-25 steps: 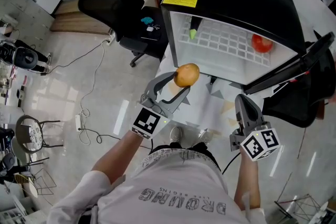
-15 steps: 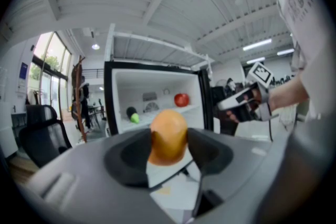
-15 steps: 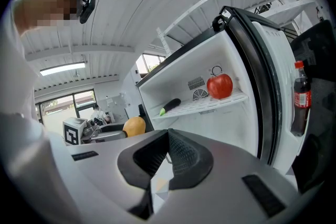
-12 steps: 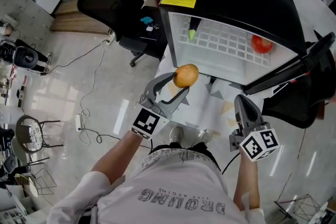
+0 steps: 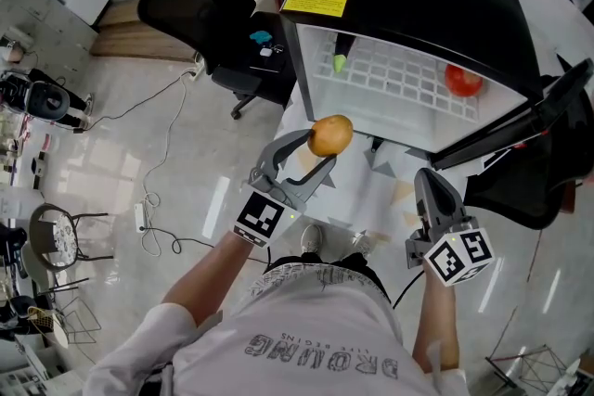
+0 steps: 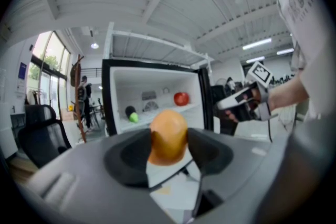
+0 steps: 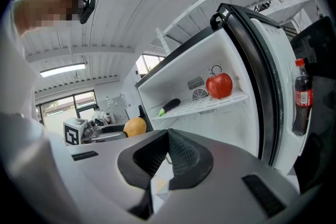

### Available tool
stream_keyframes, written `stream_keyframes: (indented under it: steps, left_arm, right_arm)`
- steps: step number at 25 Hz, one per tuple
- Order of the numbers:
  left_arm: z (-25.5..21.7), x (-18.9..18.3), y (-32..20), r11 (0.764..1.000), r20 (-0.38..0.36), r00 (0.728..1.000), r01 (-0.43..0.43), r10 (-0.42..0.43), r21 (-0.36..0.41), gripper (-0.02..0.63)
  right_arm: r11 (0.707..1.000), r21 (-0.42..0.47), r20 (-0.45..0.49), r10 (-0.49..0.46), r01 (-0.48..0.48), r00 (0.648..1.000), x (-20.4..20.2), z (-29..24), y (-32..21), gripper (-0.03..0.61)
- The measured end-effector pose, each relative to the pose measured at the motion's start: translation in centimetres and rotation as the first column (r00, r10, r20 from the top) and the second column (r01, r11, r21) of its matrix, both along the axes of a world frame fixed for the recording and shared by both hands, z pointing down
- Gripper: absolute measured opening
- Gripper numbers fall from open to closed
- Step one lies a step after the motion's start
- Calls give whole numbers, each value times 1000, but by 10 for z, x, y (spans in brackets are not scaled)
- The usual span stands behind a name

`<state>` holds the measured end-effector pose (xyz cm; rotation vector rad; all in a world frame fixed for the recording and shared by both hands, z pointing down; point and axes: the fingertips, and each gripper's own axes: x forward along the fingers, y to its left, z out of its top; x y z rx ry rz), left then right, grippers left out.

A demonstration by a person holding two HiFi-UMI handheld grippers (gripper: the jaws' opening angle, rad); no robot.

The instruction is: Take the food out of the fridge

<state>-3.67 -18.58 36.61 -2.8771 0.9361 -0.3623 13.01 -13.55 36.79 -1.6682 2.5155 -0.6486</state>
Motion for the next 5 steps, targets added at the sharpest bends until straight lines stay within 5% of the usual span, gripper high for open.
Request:
stream_keyframes:
  steps: [5]
  left_arm:
    - [3,4,1,1000,2,1000,-6,6,-3,221]
  right_arm:
    - [1000,-2,0,1,-1,1000,2,1,0,-12]
